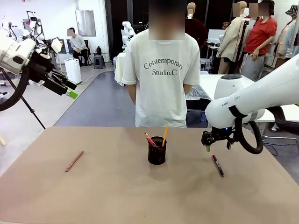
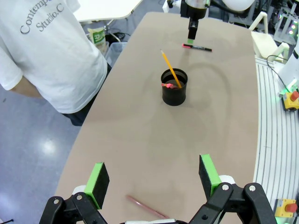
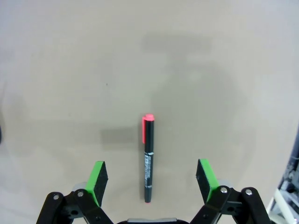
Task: Place the pens into the pen holder.
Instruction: Pick up a writing instrument from the table and place it into the Pen holder.
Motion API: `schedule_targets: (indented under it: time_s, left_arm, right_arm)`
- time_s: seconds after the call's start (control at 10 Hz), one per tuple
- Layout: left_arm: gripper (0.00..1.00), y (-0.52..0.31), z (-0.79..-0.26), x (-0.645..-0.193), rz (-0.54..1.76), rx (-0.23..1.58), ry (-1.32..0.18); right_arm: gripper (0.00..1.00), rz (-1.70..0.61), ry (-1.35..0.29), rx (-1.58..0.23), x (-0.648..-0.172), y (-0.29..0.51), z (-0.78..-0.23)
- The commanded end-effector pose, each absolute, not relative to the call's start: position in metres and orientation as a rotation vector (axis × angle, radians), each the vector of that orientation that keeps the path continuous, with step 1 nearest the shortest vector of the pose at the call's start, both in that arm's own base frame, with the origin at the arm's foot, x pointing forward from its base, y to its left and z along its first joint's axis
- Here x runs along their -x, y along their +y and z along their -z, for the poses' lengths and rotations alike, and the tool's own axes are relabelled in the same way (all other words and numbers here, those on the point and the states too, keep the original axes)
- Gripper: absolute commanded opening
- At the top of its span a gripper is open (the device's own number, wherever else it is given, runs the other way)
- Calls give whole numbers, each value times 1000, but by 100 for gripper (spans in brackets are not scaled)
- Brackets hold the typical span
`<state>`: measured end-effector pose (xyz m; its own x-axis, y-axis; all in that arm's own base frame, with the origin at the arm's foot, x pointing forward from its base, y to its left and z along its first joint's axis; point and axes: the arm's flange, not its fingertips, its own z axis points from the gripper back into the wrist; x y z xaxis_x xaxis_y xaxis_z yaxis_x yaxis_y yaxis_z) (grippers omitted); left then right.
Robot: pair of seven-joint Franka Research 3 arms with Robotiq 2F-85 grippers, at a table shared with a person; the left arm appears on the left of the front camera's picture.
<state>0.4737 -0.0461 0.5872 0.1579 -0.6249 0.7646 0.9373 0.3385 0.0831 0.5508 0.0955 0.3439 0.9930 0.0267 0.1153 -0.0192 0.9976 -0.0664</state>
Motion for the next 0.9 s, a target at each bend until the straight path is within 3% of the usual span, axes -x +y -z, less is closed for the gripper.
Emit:
schedule_targets:
  time_s: [0.0, 0.8]
  left_arm:
    - [100, -45, -588, -473, 1175, 459, -810]
    - [100, -45, -588, -473, 1175, 459, -810]
  right_arm:
    - [100, -42, -111, 6, -563, 93, -331]
    - [100, -40, -88, 23, -568, 87, -296]
